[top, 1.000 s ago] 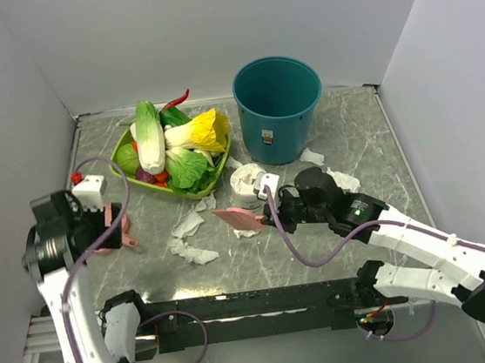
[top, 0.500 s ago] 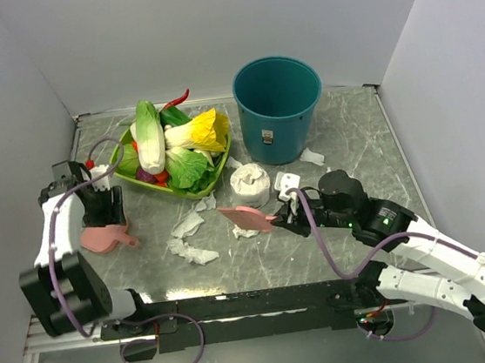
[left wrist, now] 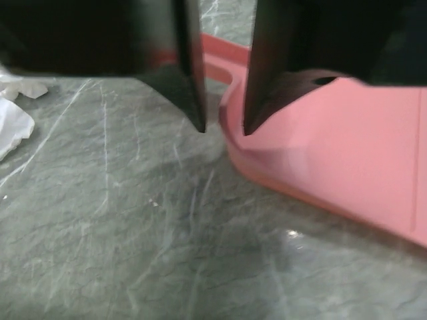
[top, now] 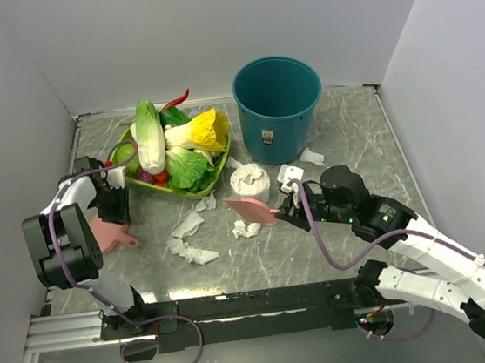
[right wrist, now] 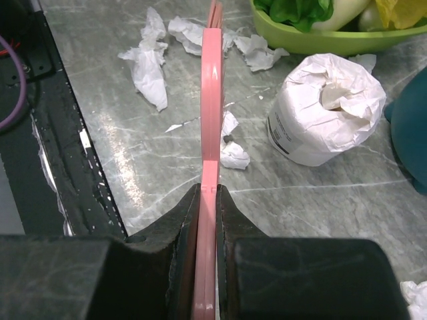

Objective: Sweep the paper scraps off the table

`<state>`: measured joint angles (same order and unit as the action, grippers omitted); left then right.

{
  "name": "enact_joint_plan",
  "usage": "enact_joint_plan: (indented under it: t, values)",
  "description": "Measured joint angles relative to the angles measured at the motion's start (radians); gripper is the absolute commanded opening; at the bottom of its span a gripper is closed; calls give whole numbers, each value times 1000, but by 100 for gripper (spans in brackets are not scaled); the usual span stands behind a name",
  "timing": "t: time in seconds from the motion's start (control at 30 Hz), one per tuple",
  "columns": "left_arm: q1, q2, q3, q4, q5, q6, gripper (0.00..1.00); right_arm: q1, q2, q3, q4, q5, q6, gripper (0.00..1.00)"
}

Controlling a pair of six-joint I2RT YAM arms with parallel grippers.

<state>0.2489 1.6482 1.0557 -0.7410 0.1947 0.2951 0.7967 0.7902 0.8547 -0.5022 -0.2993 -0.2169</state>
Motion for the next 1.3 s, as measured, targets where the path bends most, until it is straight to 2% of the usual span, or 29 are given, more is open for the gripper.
enact_joint_plan:
  t: [0.2,0.3,0.53,0.77,0.9,1.1,1.13,1.17,1.23,1.27,1.3]
  values:
    - [-16,-2,-5,4,0,8,13,-10,28,8,-1,0,-4,0]
    - [-16,-49,-45,1,-1,45,1,-11,41,16,0,2,-10,0]
    - [-16,-259,-178,-83,-8,257,1,-19,54,27,0,3,-20,0]
    - [-43,-389,-183,-224,37,572,1,-19,69,28,0,3,-31,0]
    - [-109,-462,-188,-273,37,772,1,-21,71,28,0,3,-36,0]
    - [-314,-571,-284,-268,-15,1015,1,-24,76,28,0,3,-39,0]
    - [-338,-578,-302,-267,-25,1044,3,-25,77,28,0,3,-40,0]
    - [-365,-588,-330,-257,-38,1081,18,-27,77,28,0,4,-41,0]
    - [-390,-607,-375,-229,-58,1126,33,-30,77,28,0,5,-43,0]
    - [-395,-616,-393,-216,-65,1142,45,-32,77,28,0,5,-43,0]
    - [-398,-627,-410,-200,-71,1152,49,-33,77,28,0,5,-43,0]
